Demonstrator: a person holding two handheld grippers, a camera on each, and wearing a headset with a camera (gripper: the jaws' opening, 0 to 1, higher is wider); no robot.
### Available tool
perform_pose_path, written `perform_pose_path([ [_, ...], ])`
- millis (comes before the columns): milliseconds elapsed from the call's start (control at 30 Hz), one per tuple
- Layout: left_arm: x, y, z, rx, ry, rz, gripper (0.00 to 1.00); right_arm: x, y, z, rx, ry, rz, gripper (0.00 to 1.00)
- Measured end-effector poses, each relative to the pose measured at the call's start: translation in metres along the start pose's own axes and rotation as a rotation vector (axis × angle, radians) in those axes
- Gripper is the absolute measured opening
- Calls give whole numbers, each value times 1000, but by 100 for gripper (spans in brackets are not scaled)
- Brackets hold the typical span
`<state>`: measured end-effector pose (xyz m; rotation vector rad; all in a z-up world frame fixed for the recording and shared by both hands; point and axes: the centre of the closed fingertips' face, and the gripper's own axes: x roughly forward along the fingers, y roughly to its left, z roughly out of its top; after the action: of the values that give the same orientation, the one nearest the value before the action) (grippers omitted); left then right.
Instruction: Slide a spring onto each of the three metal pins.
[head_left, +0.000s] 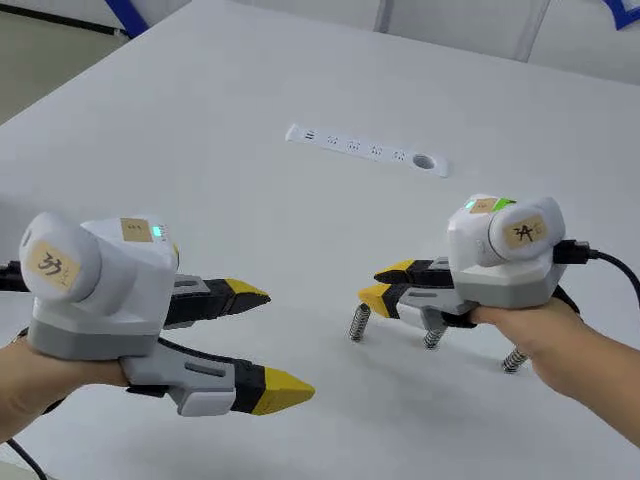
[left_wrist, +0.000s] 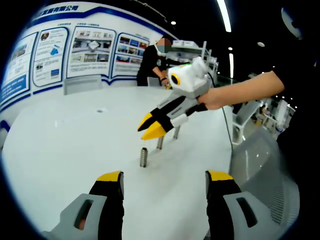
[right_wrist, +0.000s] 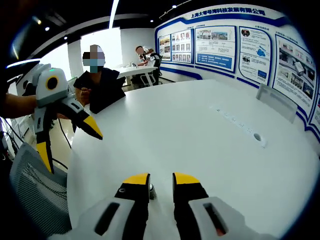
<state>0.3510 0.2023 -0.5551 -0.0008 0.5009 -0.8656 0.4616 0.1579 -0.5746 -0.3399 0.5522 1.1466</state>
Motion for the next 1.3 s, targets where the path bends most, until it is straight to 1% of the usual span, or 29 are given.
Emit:
perform_pose_path([
  [100,3,-1,6,16,0,-1,68,-22,-12,5,20,-31,-37,20],
  [167,5,-1,10,20,-6,-2,69,-35,-18,6,23,-47,-52,21],
  [200,6,-2,14,24,-12,-2,69,-46,-21,7,30,-61,-61,21],
  [233,8,-3,17,27,-15,-2,69,-53,-24,7,44,-77,-69,22],
  [267,9,-4,19,31,-17,-4,69,-60,-25,9,77,-103,-74,22],
  [300,11,-6,21,42,-15,-9,70,-71,-26,11,130,-141,-67,22],
  [333,12,-8,22,52,-13,-12,70,-78,-26,12,155,-163,-63,23],
  [367,14,-10,23,61,-8,-16,70,-90,-29,10,176,-181,-73,23],
  [467,18,-13,26,76,0,-19,70,-116,-34,-1,155,-180,-106,24],
  [533,19,-14,27,83,2,-21,70,-130,-36,-10,157,-178,-127,26],
  [633,20,-15,31,93,2,-16,70,-157,-38,-26,169,-184,-153,28],
  [800,22,-20,40,103,-13,-20,72,-189,-35,-53,161,-160,-184,33],
  [867,23,-21,41,112,-6,-21,73,-200,-33,-61,153,-151,-190,35],
  [933,23,-21,41,115,-3,-23,75,-207,-31,-65,143,-146,-192,39],
  [1033,22,-19,40,122,4,-16,80,-216,-24,-72,117,-132,-173,43],
  [1100,19,-17,37,118,15,-7,84,-218,-19,-74,100,-131,-160,48],
  [1167,16,-15,35,121,23,1,85,-218,-15,-75,84,-124,-153,52],
  [1267,10,-11,34,120,21,14,87,-217,-10,-80,50,-98,-137,61],
  [1300,8,-10,34,115,18,18,87,-215,-7,-82,35,-81,-126,64],
])
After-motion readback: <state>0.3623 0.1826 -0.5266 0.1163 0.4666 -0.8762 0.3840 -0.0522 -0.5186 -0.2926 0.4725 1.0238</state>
